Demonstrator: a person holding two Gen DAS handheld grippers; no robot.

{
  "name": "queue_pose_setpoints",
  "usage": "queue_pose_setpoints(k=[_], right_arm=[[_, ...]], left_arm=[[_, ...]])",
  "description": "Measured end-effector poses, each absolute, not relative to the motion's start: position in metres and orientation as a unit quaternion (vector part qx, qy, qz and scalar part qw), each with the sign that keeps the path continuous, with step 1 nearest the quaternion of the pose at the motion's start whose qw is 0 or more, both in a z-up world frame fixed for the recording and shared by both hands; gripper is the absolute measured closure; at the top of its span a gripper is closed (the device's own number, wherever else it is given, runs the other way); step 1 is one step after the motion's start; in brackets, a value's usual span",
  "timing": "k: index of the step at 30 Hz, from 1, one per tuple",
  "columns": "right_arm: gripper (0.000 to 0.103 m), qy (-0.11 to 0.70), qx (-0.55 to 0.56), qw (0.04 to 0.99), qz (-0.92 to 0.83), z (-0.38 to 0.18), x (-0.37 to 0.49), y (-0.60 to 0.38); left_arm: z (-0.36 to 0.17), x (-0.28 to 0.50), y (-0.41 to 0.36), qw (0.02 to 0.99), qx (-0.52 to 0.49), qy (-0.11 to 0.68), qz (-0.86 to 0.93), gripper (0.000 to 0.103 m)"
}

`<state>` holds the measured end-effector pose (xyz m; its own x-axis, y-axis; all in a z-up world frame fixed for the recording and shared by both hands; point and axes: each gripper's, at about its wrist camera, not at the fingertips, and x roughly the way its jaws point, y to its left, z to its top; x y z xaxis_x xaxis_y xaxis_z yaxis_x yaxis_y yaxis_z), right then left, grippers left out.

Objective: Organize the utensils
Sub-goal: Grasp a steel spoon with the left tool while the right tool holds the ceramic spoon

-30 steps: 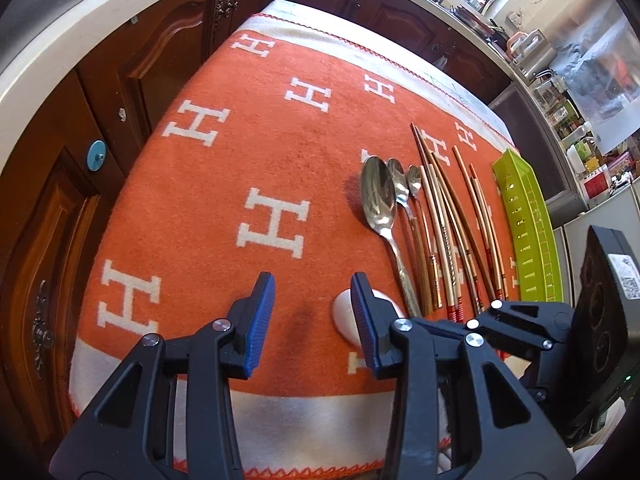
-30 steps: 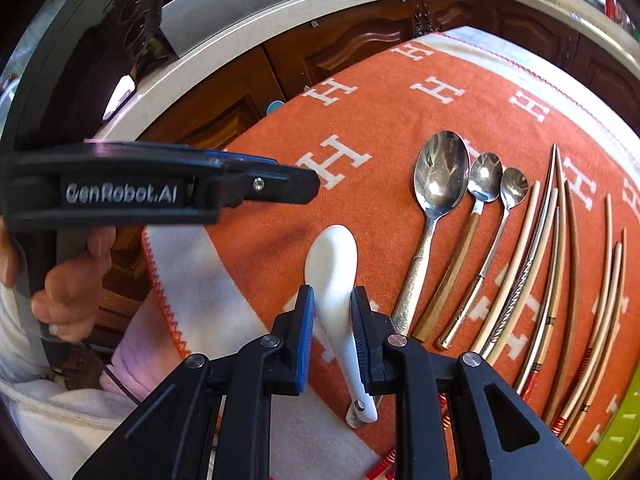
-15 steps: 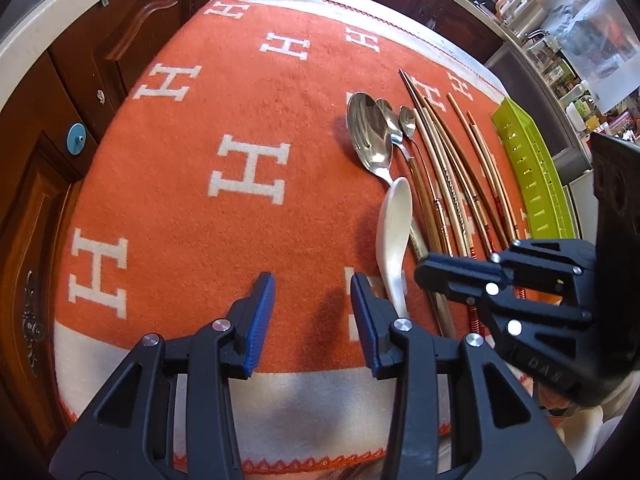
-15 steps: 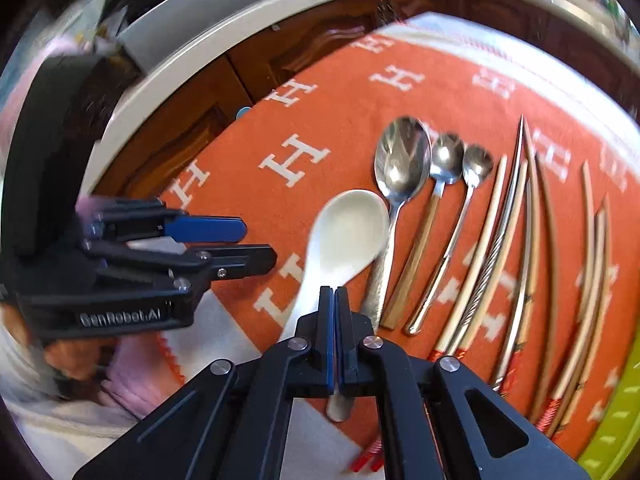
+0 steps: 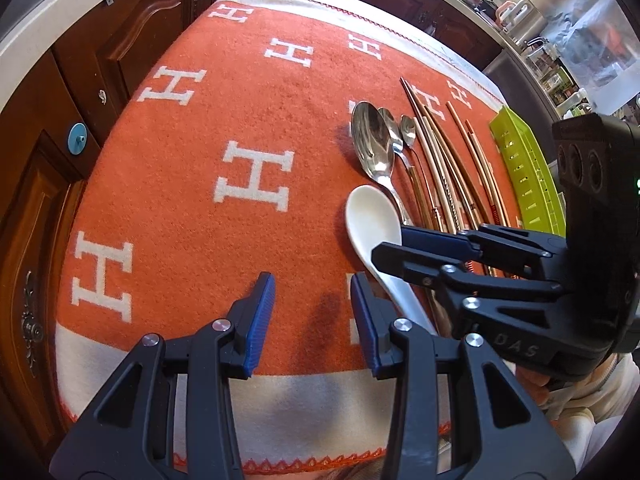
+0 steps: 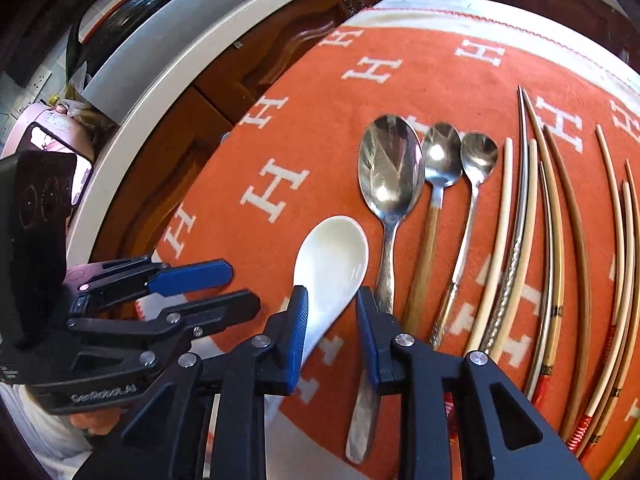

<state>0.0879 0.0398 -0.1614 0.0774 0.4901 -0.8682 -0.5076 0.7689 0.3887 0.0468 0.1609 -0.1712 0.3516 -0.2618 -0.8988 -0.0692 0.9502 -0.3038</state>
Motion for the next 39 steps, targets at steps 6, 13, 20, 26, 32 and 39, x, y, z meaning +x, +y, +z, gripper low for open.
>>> queue_pose_setpoints(k=[6,13,20,26,32,39], right_arm=[[0.076,0.537,-0.087,0.769,0.335,-0.16,0.069,0.06],[0.095,0.498,-0.122,0.779,0.36,-0.158,0.05,0.07],[0.096,0.514,-0.059,0.778,0.356,-0.146,0.055,0.038],[0.096,0.512,0.012,0.802,0.308,-0.122,0.076,-0.02],[0.096,0.505,0.05,0.818,0.272,-0.112,0.088,-0.063],[0.096,0.512,0.071,0.819,0.248,-0.114,0.086,-0.102]], left_arm=[[-0.17,0.047,0.167,0.81,-0.151,0.564,-0.057,0.067],[-0.169,0.05,0.17,0.812,-0.158,0.559,-0.058,0.067],[-0.159,0.061,0.163,0.821,-0.147,0.547,-0.071,0.067],[-0.156,0.096,0.149,0.838,-0.136,0.52,-0.089,0.067],[-0.173,0.13,0.14,0.856,-0.116,0.497,-0.09,0.067],[-0.188,0.143,0.128,0.871,-0.099,0.468,-0.113,0.071]])
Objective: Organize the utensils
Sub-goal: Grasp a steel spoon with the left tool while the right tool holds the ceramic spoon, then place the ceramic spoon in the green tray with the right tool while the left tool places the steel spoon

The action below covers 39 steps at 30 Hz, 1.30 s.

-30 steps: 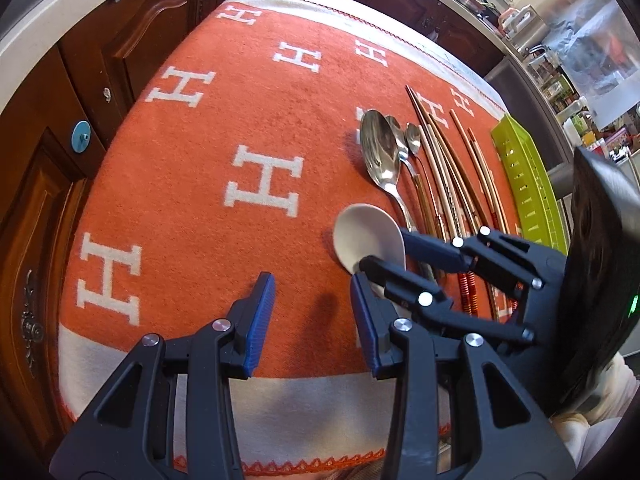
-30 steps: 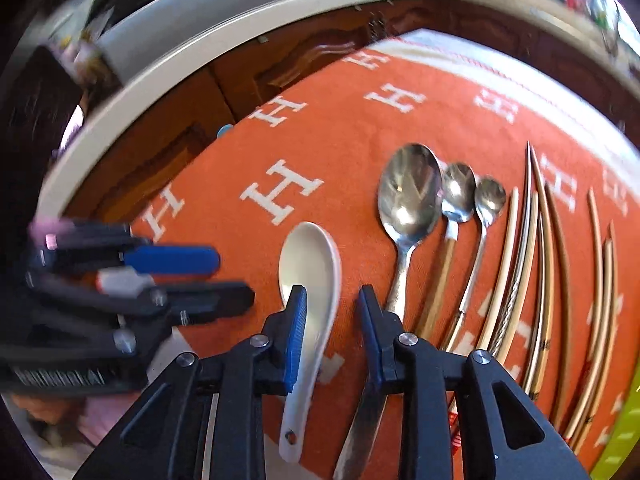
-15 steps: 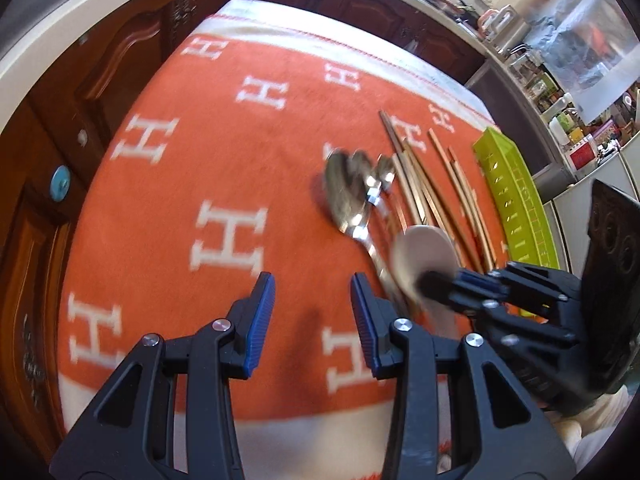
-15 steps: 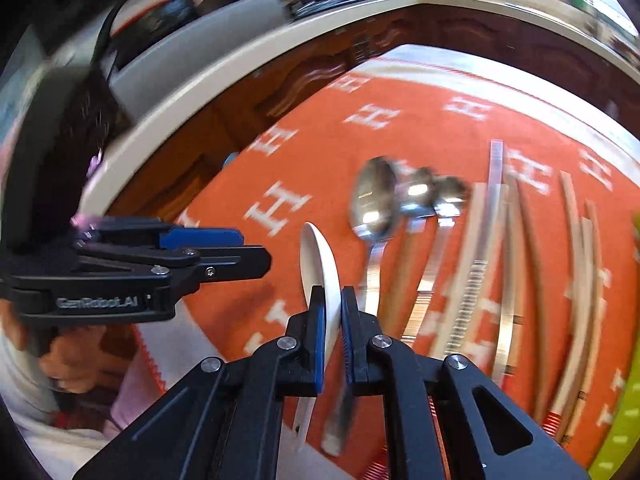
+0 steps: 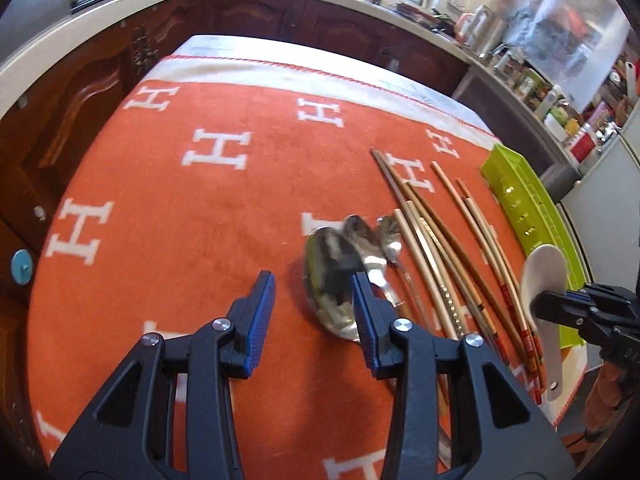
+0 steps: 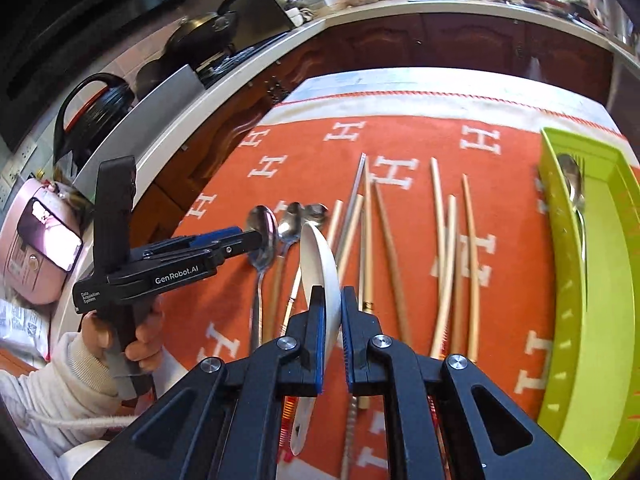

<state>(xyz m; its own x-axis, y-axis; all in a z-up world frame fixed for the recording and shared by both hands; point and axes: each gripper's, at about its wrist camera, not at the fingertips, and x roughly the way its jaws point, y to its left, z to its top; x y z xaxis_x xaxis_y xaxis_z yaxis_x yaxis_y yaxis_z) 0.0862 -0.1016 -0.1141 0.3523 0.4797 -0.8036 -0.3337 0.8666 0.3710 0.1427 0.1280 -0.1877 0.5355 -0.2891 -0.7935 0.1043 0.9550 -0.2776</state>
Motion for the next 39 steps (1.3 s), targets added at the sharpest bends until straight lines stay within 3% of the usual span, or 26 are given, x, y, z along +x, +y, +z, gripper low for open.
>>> queue_pose_setpoints(k=[1,3,7,14,25,39], right_arm=[[0.096,0.514,0.075,0.818,0.247,-0.116,0.086,-0.104],[0.096,0.516,0.082,0.816,0.246,-0.119,0.083,-0.106],[0.096,0.521,0.094,0.811,0.249,-0.125,0.082,-0.108],[0.096,0.514,0.119,0.812,0.25,-0.117,0.08,-0.117],[0.096,0.469,0.177,0.84,0.207,-0.078,0.059,-0.189],[0.096,0.412,0.187,0.888,0.087,-0.031,0.055,-0.324]], left_arm=[[-0.188,0.142,0.126,0.871,-0.098,0.467,-0.116,0.074],[-0.191,0.141,0.119,0.871,-0.097,0.464,-0.128,0.092],[-0.194,0.138,0.12,0.874,-0.123,0.451,-0.135,0.099],[-0.182,0.123,0.129,0.872,-0.165,0.435,-0.154,0.103],[-0.091,0.082,0.094,0.885,-0.129,0.397,-0.206,0.103],[0.012,0.107,-0.045,0.875,-0.111,0.364,-0.298,0.103]])
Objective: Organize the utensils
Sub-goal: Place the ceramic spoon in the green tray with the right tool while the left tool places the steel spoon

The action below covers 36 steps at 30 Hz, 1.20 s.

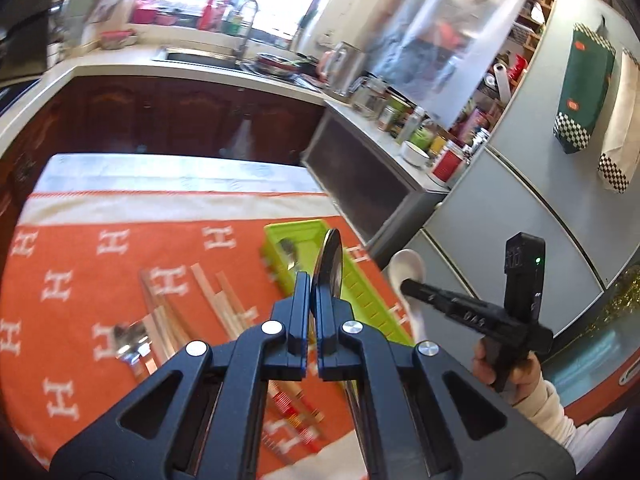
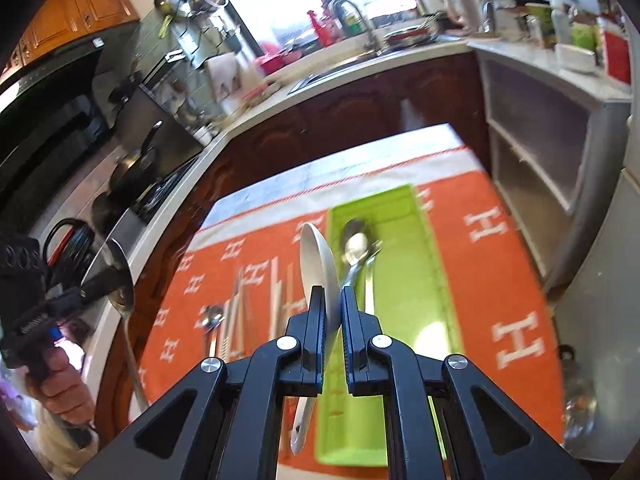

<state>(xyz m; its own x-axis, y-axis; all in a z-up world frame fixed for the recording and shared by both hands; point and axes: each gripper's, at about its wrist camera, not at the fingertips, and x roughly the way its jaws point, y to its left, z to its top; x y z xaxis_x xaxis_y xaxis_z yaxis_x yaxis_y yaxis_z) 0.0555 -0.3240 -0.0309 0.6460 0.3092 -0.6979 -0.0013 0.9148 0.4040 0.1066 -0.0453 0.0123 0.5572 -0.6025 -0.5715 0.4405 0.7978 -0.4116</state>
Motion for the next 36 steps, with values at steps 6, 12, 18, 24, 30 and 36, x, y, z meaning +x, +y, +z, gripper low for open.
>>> queue_pose_setpoints(k=[6,12,18,24,30,36], right_arm=[[0.096,0.432,0.186,0.88,0.069,-0.048,0.074,-0.345],[0.096,0.451,0.177,0.872,0.069,-0.077,0.098,-0.341],[0.096,0.478,0.164,0.859,0.083,-0.111,0.121,-0.325],[0.096,0.508,0.15,0.843,0.093,-0.143,0.137,-0.312],[0.096,0.528,0.143,0.831,0.101,-0.168,0.148,-0.3],[0.096,0.548,0.143,0.816,0.118,-0.188,0.156,-0.286]], left_arm=[[-0.002,0.144,-0.113,0.864,-0.099,0.38,-0.315,0.103],[-0.054,0.181,-0.155,0.853,-0.088,0.416,-0.303,0.103],[-0.109,0.192,-0.187,0.84,-0.051,0.454,-0.293,0.103],[-0.132,0.202,-0.191,0.837,-0.036,0.473,-0.274,0.103],[-0.145,0.209,-0.198,0.835,-0.01,0.486,-0.258,0.102],[-0.145,0.212,-0.193,0.834,-0.004,0.493,-0.248,0.102]])
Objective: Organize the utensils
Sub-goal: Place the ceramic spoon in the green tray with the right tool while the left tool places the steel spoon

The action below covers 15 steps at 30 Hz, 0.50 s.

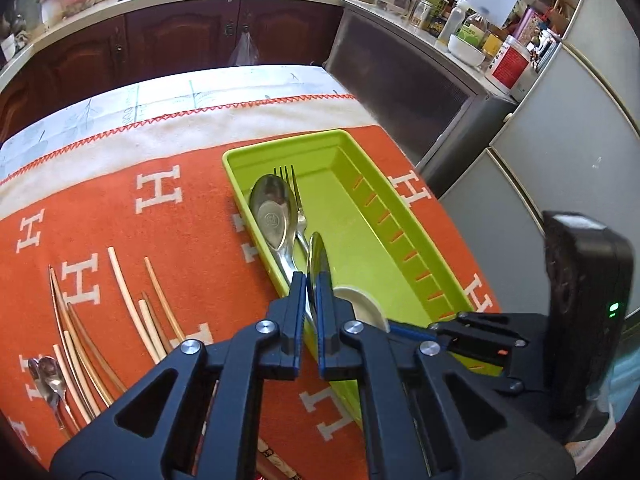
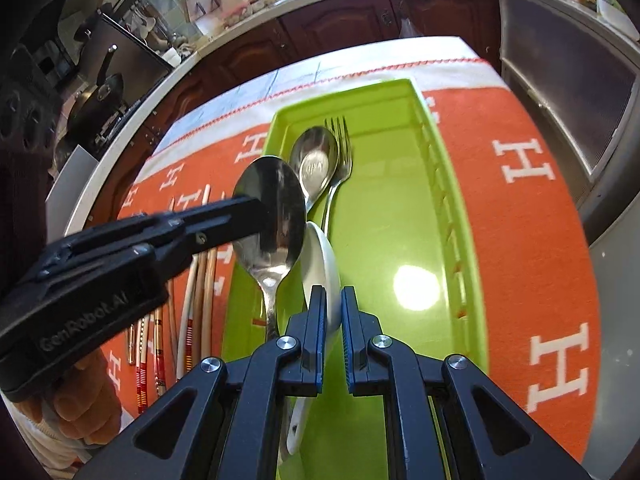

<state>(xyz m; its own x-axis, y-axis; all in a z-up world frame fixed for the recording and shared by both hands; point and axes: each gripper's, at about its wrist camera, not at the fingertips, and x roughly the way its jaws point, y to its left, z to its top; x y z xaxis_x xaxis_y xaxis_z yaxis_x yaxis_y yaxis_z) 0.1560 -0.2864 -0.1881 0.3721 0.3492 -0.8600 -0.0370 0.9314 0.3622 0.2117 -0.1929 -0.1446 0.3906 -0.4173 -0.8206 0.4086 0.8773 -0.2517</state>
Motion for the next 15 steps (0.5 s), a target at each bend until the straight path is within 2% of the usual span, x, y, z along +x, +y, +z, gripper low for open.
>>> queue_pose_setpoints(k=[5,8,15], right_arm=[[0.096,0.561,0.142,0.804,0.136,-0.197,0.161,-0.276],[0.082,0.567,0.141,0.801,0.134,-0.199,0.165,-0.27],[0.079,0.57,0.112,0.805,0.123,-0.191,0.165,-0.263]], left_arm=[[-0.135,0.209,-0.187,0.836,-0.009,0.488,-0.252,0.102],[-0.13,0.207,-0.183,0.835,-0.014,0.487,-0.256,0.102],[-0.115,0.197,-0.176,0.84,-0.006,0.479,-0.254,0.102]])
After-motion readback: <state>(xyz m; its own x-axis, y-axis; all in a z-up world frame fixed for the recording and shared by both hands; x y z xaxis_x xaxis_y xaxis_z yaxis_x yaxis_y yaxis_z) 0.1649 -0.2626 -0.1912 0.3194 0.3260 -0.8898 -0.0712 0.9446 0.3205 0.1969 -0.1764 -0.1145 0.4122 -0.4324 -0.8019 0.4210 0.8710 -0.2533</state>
